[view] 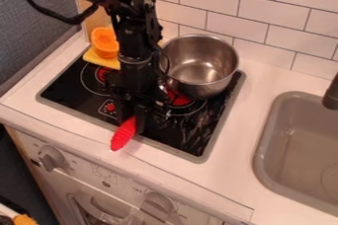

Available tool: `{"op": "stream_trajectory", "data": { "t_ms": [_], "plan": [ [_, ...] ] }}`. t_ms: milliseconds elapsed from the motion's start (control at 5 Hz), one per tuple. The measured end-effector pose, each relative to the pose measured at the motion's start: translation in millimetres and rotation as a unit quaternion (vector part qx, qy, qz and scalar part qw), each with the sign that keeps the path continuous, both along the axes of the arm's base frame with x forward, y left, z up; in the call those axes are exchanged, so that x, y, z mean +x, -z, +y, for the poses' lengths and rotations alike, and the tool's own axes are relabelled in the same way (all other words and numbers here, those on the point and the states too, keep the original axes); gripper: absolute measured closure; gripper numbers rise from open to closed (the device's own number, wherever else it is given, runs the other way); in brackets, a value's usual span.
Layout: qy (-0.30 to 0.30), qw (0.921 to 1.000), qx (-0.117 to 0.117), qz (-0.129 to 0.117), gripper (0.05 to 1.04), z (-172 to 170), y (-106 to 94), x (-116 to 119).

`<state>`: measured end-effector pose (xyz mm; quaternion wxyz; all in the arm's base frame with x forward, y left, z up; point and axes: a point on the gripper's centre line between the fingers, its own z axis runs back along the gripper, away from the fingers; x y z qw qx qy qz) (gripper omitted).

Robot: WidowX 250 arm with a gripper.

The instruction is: Moved the red spoon in the middle of the two burners

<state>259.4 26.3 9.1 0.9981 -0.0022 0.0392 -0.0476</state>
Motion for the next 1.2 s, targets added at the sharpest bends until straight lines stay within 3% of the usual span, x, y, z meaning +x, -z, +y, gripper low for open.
{"op": "stream_trajectory", "data": {
  "t_ms": [400, 800, 1000, 1200],
  "plan": [
    [0.012, 0.9999, 0.001, 0.000, 0.708, 7.7, 2.9, 14.4],
    [-0.013, 0.9999, -0.008, -0.006, 0.717, 21.9, -3.1, 41.1],
    [-0.018, 0.9997, -0.012, -0.007, 0.717, 25.1, -3.1, 40.6],
    [-0.013, 0.9999, -0.001, 0.001, 0.649, 25.1, 0.8, 30.3]
  ]
}}
